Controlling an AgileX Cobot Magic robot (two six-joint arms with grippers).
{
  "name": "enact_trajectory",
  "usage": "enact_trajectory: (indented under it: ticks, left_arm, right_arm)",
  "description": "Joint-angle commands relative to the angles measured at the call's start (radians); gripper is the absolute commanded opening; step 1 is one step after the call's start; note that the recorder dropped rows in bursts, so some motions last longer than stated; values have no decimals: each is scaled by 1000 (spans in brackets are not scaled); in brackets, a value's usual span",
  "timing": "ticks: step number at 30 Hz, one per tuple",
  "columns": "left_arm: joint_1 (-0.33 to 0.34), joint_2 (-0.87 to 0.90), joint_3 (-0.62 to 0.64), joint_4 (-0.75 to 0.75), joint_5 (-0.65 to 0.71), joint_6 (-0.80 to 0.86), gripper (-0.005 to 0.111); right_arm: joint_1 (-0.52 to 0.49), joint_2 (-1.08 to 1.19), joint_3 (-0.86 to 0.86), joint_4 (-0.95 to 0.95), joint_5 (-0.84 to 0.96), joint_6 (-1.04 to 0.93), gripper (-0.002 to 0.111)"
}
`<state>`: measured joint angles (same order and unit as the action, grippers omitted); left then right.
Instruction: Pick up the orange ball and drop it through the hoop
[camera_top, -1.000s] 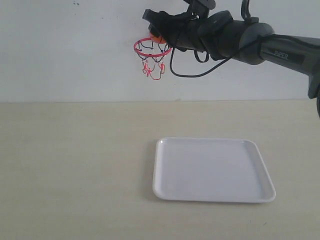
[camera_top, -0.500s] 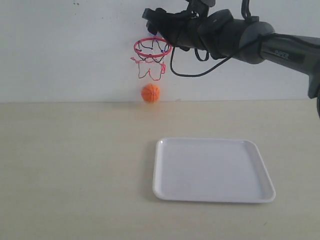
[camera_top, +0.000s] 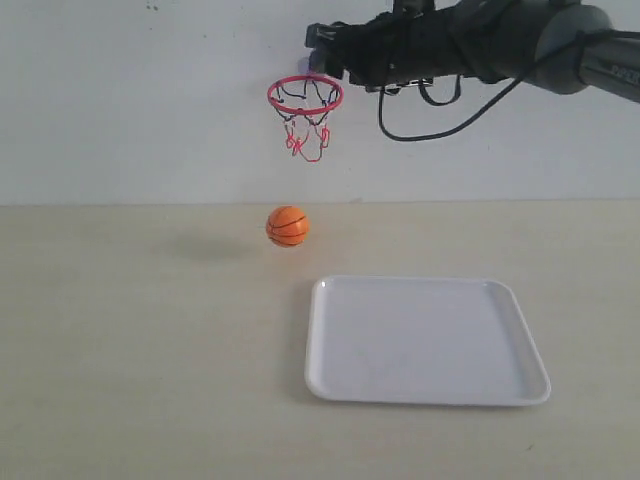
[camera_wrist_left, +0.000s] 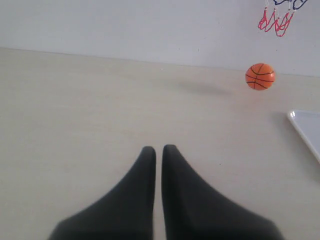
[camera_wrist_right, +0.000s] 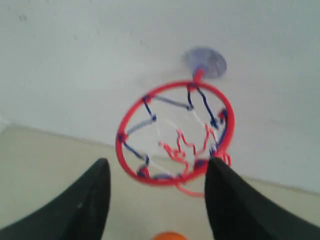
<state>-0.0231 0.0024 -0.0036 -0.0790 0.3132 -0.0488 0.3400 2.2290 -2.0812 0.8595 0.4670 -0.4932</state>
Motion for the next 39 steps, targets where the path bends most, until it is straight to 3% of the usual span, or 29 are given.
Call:
enact_trajectory:
  ticks: [1, 7, 10, 15, 18, 19, 23, 27, 37, 39]
  left_arm:
    - [2, -2, 4, 1, -7, 5, 4]
    - [2, -2, 4, 1, -7, 5, 4]
    - [2, -2, 4, 1, -7, 5, 4]
    - [2, -2, 4, 1, -7, 5, 4]
    - [2, -2, 4, 1, -7, 5, 4]
    - [2, -2, 4, 1, -7, 5, 4]
    - [2, -2, 4, 1, -7, 5, 4]
    - [2, -2, 4, 1, -7, 5, 4]
    - [2, -2, 4, 1, -7, 5, 4]
    - [2, -2, 4, 1, -7, 5, 4]
  right_arm:
    - [-77, -11, -5, -101, 329, 5, 33]
    - [-140, -11, 0, -105, 736, 17, 0]
    - [-140, -38, 64, -101, 754, 17, 0]
    - [-121, -153, 344, -33, 748, -11, 0]
    - [-108, -268, 600, 57, 654, -97, 0]
    - [-99, -357, 781, 141, 582, -171, 0]
    - [-96, -606, 1247, 467, 518, -456, 0]
    - [-96, -771, 1525, 558, 527, -593, 0]
    - [-96, -805, 1604, 558, 548, -593, 0]
    - [-102, -807, 1604, 558, 482, -646, 0]
